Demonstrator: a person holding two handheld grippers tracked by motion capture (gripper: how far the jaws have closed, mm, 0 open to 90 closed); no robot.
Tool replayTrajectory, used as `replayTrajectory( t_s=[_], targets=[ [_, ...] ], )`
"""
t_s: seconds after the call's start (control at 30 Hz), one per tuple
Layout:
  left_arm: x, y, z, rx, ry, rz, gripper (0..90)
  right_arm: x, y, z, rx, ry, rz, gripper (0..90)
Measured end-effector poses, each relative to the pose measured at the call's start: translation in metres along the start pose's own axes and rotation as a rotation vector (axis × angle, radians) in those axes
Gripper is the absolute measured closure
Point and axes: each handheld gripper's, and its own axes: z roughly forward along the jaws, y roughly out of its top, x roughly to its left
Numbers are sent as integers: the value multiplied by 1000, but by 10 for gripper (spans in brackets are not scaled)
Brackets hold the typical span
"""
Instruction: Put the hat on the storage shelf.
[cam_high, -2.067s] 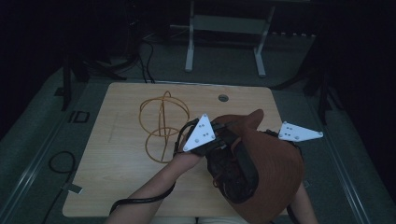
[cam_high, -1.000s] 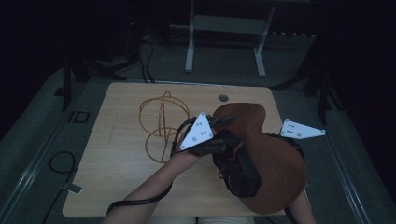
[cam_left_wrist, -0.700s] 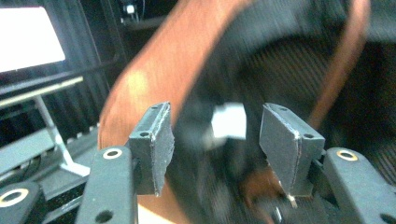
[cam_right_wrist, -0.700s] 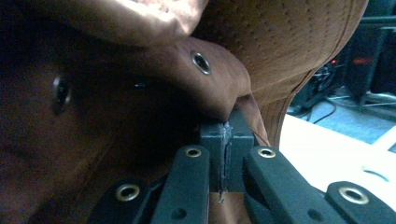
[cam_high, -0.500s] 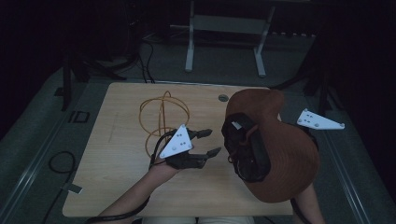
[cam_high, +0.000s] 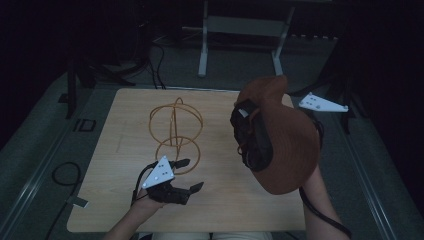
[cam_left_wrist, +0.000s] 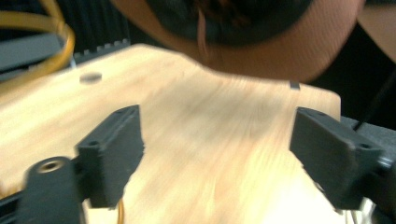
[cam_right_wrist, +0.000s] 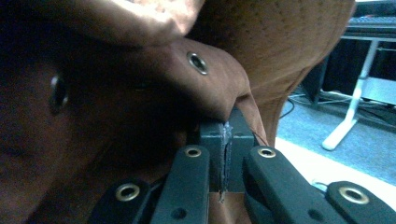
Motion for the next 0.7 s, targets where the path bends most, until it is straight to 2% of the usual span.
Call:
replayTrajectory(
  t_s=[0.1,0.17,0.23,0.33,0.4,0.57,0.6,0.7],
  targets=[
    [1,-18,-10,3,57,-23,90,-3,6,15,11,-9,-5,888],
    [2,-29,-17,14,100,-34,78,-3,10,25,14,-22,-10,888],
    [2,-39,-24,14,137,-66,71,-5,14,35,15,-26,-8,888],
    [2,-54,-36,-11,170,-115,72,-7,21,52,13,-21,5,887],
    [3,-59,-42,-15,183,-131,72,-8,26,64,13,-24,17,888],
    [5,-66,-53,-20,223,-162,72,-2,42,92,7,-46,6,888],
    [7,-67,-54,-22,224,-164,72,0,45,97,2,-35,2,888],
    [9,-68,-56,-35,227,-176,72,8,53,114,-1,-43,-20,888]
  ],
)
